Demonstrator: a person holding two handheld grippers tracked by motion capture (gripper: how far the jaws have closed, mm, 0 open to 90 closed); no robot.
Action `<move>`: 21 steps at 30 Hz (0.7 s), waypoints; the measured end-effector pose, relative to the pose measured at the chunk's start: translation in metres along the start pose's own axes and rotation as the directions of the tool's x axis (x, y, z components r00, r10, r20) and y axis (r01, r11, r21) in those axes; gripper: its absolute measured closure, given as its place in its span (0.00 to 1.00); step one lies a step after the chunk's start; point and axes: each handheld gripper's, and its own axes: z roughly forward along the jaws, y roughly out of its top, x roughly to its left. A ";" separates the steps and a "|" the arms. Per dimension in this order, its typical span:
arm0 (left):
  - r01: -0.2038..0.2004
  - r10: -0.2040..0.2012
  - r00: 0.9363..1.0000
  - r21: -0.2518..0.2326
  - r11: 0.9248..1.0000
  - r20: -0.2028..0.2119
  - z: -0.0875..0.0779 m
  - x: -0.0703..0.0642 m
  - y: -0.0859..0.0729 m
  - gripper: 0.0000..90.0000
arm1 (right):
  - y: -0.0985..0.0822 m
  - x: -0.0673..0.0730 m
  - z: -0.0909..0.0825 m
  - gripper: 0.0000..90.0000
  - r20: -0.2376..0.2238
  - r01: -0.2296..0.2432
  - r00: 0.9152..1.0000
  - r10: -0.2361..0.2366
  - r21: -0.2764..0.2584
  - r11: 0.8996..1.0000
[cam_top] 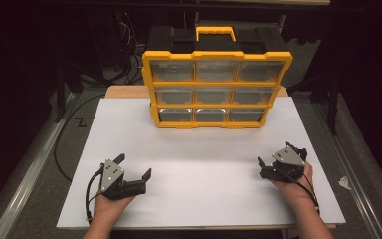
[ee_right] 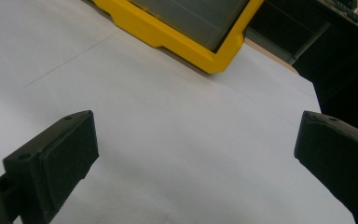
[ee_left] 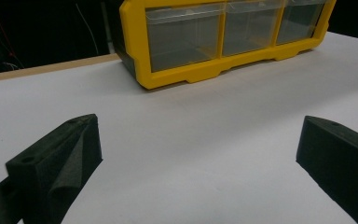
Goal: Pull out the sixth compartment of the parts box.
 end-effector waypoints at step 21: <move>-0.001 0.001 1.000 -0.003 1.000 0.009 0.000 0.000 0.000 0.01 | 0.008 0.029 -0.005 0.01 0.049 0.340 0.939 -0.341 0.020 0.940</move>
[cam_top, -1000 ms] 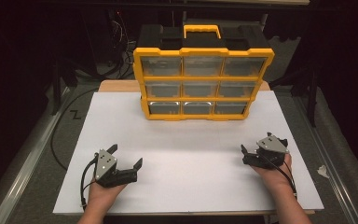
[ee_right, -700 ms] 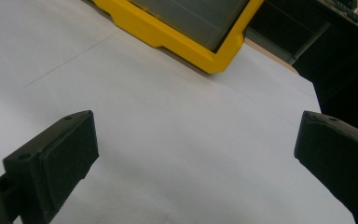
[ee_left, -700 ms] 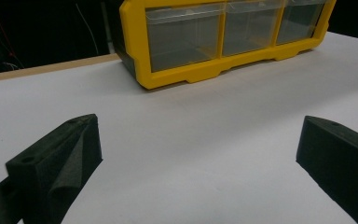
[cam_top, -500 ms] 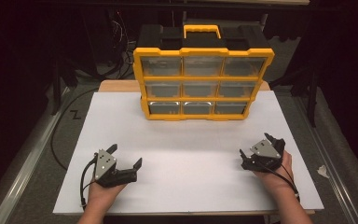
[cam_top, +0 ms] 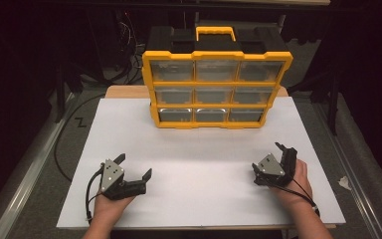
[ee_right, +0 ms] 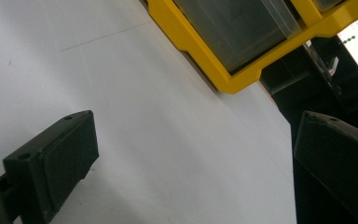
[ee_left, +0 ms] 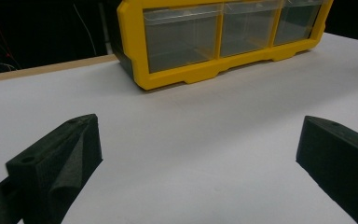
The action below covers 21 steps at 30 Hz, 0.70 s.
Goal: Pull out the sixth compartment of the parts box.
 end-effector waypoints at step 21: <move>0.001 -0.001 1.000 0.000 1.000 0.009 0.000 0.000 0.000 0.01 | 0.012 0.014 -0.010 0.01 0.070 0.281 0.957 -0.281 0.015 0.960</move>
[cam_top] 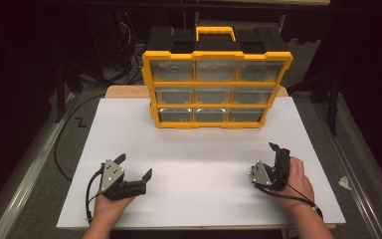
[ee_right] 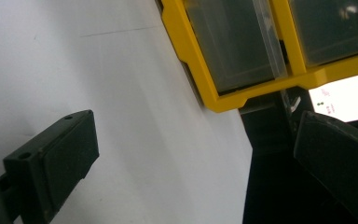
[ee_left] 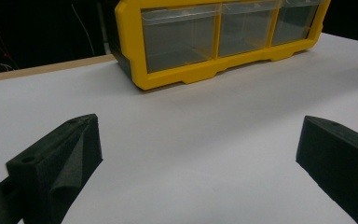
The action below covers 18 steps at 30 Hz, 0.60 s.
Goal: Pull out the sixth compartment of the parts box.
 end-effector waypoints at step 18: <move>-0.001 0.001 1.000 0.001 1.000 0.002 0.000 0.000 0.000 0.01 | 0.008 0.009 -0.005 0.01 0.037 0.200 0.979 -0.200 -0.008 0.980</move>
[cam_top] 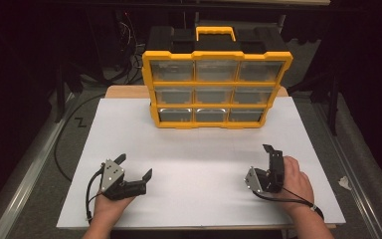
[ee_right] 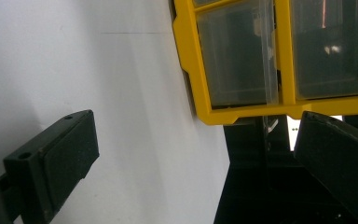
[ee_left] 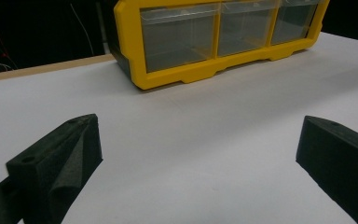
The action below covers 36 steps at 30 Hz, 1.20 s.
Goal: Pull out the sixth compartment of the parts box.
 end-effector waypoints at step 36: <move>-0.032 0.032 0.999 0.020 0.999 -0.018 0.000 0.002 0.001 0.01 | 0.013 -0.001 -0.001 0.33 0.167 0.111 0.979 -0.114 0.029 0.993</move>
